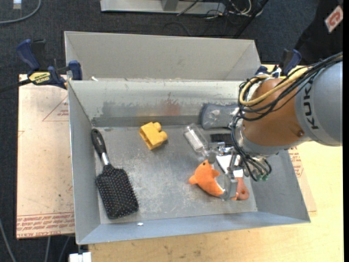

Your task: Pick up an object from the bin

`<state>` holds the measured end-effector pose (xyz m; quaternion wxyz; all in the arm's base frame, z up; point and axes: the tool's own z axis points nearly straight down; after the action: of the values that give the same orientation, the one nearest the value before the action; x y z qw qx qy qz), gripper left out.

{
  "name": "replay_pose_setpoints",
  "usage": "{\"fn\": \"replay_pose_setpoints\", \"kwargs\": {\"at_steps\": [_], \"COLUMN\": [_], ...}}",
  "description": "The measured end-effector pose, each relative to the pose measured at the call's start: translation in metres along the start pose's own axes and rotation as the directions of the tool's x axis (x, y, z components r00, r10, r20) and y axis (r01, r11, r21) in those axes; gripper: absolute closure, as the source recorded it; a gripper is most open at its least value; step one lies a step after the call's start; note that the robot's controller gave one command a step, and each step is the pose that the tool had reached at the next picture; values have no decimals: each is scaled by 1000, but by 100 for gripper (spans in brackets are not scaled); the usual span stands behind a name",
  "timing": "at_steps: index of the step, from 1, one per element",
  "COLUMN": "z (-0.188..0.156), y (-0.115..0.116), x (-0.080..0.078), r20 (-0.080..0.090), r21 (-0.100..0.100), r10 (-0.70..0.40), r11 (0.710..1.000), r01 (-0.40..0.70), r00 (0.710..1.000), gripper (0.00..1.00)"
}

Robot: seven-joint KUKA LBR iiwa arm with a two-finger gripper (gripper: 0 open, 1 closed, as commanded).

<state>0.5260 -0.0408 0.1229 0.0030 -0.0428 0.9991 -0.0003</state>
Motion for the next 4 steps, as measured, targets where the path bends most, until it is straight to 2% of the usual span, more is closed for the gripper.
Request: {"fn": "replay_pose_setpoints", "kwargs": {"at_steps": [1,2,3,4], "z": [38,49,49,-56], "y": [12,13,13,28], "x": [3,12,12,-13], "r20": [-1,15,15,18], "r21": [-2,4,4,3], "r10": [-176,-258,-258,-259], "r11": [984,966,966,966], "r01": [176,257,258,259], "r00": [984,966,966,966], "gripper": [0,100,100,100]}}
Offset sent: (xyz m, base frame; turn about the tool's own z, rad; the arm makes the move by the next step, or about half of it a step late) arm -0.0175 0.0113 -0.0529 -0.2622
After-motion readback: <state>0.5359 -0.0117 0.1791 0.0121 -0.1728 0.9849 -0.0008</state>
